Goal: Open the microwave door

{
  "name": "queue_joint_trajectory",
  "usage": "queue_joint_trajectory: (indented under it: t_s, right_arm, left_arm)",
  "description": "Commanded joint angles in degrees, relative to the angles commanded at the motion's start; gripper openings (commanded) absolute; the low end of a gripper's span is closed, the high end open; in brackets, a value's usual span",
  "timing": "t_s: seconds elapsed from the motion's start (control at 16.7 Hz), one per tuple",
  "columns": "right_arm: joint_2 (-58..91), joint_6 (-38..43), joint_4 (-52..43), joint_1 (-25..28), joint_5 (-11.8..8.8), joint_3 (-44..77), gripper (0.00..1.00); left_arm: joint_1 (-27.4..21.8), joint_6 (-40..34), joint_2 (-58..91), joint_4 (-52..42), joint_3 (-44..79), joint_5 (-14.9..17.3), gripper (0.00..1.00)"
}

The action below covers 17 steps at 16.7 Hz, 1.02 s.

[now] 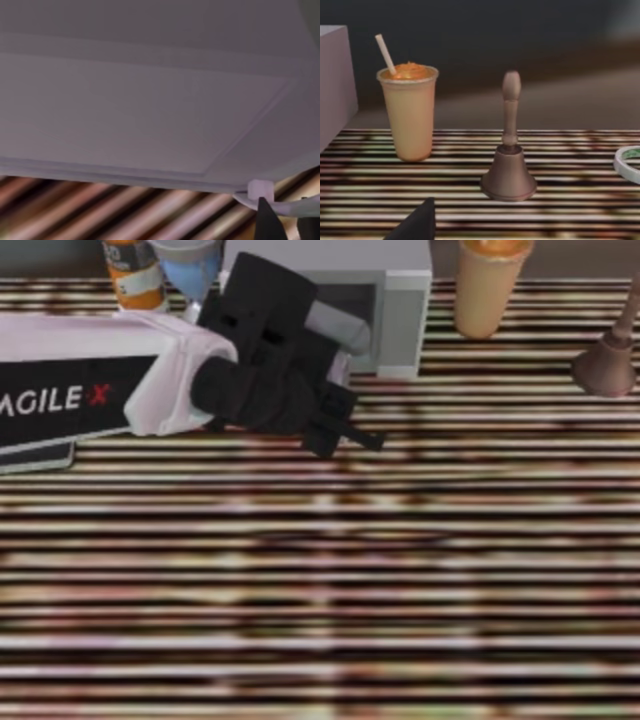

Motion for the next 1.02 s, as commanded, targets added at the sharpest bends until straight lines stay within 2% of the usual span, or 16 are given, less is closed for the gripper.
queue_joint_trajectory:
  t_s: [0.84, 1.02]
  right_arm:
    - [0.0, 0.0, 0.0, 0.0, 0.0, 0.0, 1.0]
    - [0.0, 0.0, 0.0, 0.0, 0.0, 0.0, 1.0]
  left_arm:
    - [0.0, 0.0, 0.0, 0.0, 0.0, 0.0, 0.0]
    - [-0.1, 0.3, -0.2, -0.1, -0.4, 0.9, 0.0]
